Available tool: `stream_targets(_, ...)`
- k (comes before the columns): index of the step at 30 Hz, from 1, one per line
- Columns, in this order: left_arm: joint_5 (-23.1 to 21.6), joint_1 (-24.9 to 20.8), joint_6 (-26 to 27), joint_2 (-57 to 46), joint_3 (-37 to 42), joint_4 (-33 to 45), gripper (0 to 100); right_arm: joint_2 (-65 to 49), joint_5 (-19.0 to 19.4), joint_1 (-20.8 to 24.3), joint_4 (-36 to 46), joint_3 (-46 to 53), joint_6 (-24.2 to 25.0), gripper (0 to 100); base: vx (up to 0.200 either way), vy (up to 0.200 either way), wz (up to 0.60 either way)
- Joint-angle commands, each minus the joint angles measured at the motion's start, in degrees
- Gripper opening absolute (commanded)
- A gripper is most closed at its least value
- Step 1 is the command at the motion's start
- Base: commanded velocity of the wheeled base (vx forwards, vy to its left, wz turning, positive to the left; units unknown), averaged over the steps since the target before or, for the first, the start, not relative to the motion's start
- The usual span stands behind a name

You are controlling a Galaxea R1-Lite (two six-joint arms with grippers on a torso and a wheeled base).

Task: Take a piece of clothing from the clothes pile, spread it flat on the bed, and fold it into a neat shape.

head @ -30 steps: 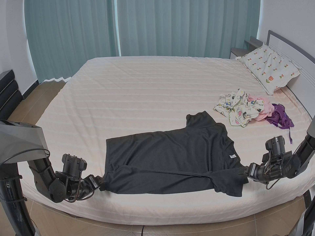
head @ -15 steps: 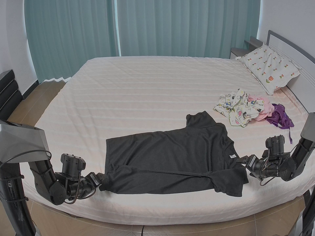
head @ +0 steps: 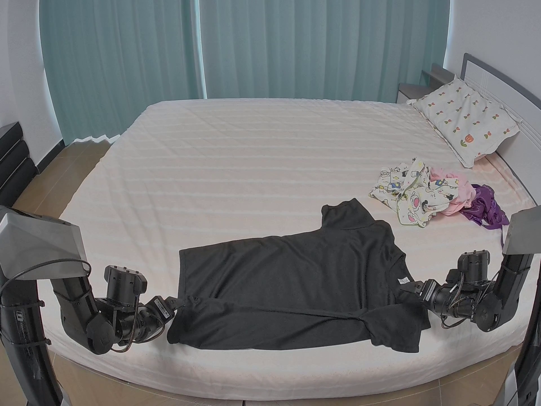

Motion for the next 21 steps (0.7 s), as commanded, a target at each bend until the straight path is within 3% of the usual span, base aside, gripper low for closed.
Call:
stream_targets(1,-0.10,-0.05,-0.11,0.24,0.31,-0.11,100,5.94,2.23,-1.98,-2.72,0.45,-3.16,100,0.000,0.000,0.00)
stream_targets(8,-0.10,-0.32,-0.03,0.06,0.66,-0.11,100,6.12,4.69,-5.14,-3.77,0.45,-7.82,100,0.000,0.000,0.00)
stream_targets(21,-0.18,-0.32,-0.11,0.42,0.49,-0.11,100,6.91,6.09,-4.53,-4.13,0.18,-8.26,100,0.000,0.000,0.00)
